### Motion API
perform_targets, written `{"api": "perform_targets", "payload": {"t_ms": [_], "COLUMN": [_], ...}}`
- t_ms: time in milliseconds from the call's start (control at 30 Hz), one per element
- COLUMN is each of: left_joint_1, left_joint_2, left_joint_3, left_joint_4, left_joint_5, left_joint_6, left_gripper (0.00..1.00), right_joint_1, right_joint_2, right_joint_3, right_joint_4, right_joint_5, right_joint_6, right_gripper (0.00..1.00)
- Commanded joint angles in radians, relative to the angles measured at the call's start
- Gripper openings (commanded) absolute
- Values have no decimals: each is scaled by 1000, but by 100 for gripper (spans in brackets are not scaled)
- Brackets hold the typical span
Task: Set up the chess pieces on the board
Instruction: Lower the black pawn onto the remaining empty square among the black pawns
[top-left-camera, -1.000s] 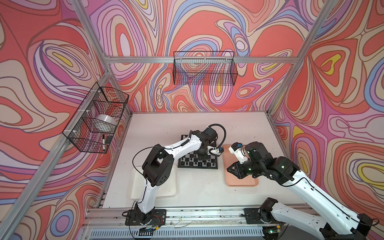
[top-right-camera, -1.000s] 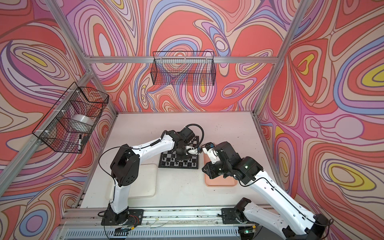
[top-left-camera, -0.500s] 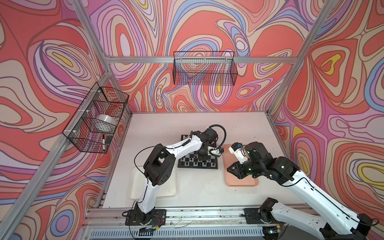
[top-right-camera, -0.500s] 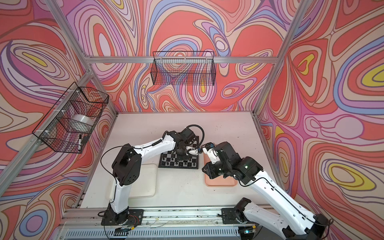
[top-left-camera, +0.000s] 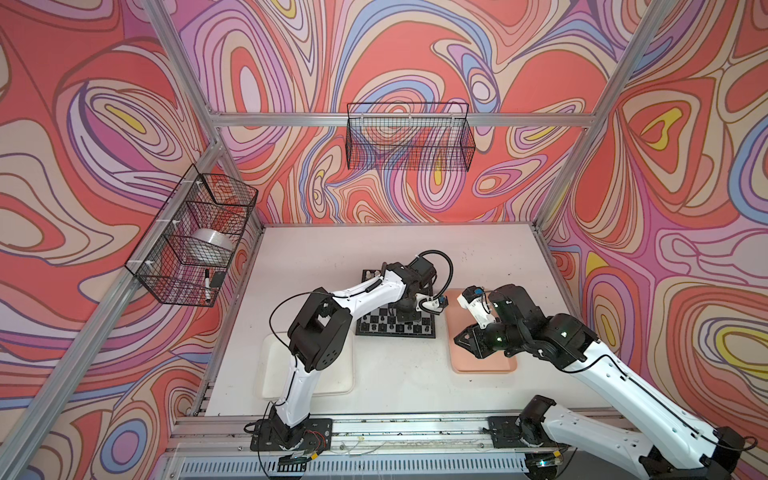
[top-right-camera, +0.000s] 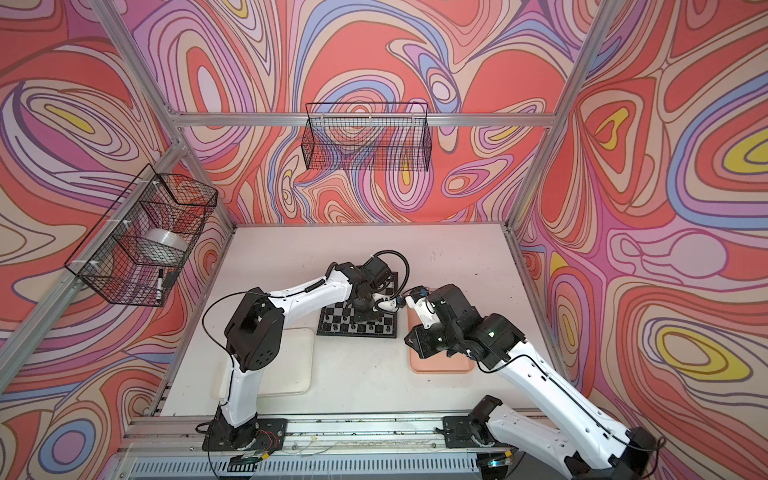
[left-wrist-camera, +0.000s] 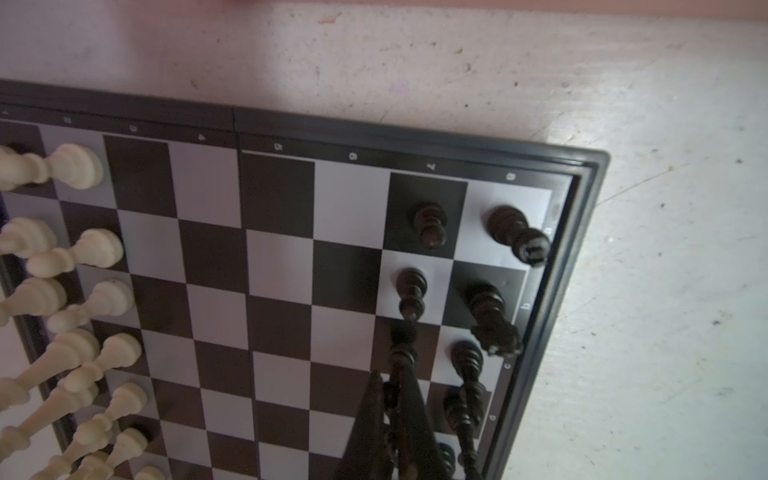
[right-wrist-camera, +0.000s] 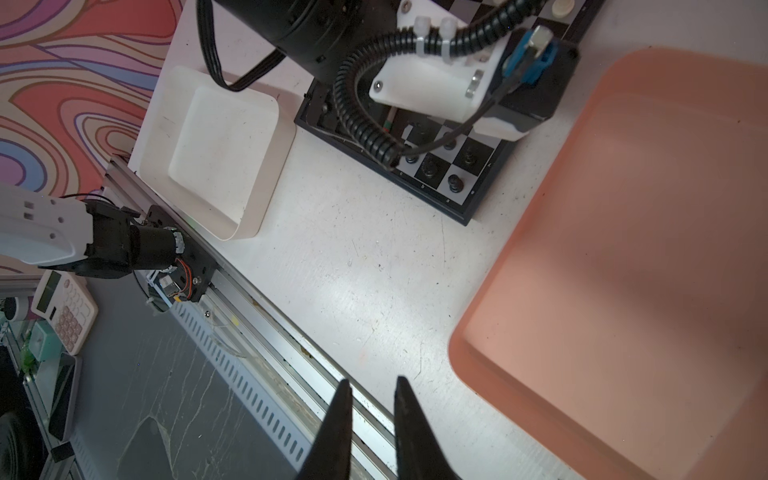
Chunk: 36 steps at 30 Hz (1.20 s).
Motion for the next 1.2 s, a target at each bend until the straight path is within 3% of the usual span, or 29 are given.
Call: {"api": "perform_targets", "payload": {"t_ms": [0, 567, 867, 1167], "left_joint_1": [-9, -10, -11, -12], "left_joint_2": [17, 21, 17, 4], "left_joint_3": [-16, -28, -20, -18], "left_joint_4": [-2, 0, 0, -3], "left_joint_5": [-2, -4, -7, -10], "left_joint_6": [21, 21, 21, 21], "left_gripper": [6, 7, 18, 22], "right_joint_1": [3, 4, 4, 4], "right_joint_2": [-9, -15, -16, -18], "right_joint_3": [-10, -12, -13, -14], "right_joint_4": [-4, -3, -2, 0], "right_joint_5": [11, 13, 13, 14], "right_joint_6": [3, 2, 1, 4], "right_gripper": [19, 19, 19, 19]}}
